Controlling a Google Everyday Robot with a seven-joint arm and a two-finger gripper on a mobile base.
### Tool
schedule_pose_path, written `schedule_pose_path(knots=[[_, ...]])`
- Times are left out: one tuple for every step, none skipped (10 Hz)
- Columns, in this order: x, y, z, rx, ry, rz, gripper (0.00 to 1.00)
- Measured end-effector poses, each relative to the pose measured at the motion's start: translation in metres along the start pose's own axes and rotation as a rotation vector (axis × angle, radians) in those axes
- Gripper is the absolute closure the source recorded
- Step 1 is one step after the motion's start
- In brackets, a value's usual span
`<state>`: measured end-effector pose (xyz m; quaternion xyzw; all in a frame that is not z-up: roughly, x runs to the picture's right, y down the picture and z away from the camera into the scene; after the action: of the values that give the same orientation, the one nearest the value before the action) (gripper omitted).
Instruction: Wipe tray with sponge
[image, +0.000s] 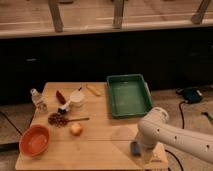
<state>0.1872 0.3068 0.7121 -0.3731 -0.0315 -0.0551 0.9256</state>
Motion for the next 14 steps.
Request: schedule_pose_path(knots=[[0.003, -0.001, 0.000, 0.002, -0.005, 0.007, 0.37], [0.004, -0.003, 0.003, 0.007, -0.014, 0.012, 0.28], [0.003, -0.007, 0.006, 0.014, -0.025, 0.012, 0.21], [0.004, -0.009, 0.008, 0.019, -0.030, 0.015, 0.20], [0.006, -0.011, 0.012, 0.022, -0.036, 0.020, 0.20], [0.006, -0.012, 0.016, 0.020, -0.041, 0.023, 0.20], [0.008, -0.015, 0.023, 0.020, -0.047, 0.025, 0.20], [0.010, -0.016, 0.028, 0.017, -0.049, 0.026, 0.20], [0.014, -0.018, 0.034, 0.014, -0.049, 0.029, 0.20], [0.021, -0.019, 0.040, 0.009, -0.051, 0.036, 0.23], [0.024, -0.019, 0.042, 0.007, -0.051, 0.040, 0.27], [0.029, -0.019, 0.044, 0.005, -0.050, 0.044, 0.36], [0.035, -0.019, 0.044, 0.005, -0.047, 0.047, 0.51], [0.037, -0.019, 0.044, 0.005, -0.046, 0.048, 0.57]])
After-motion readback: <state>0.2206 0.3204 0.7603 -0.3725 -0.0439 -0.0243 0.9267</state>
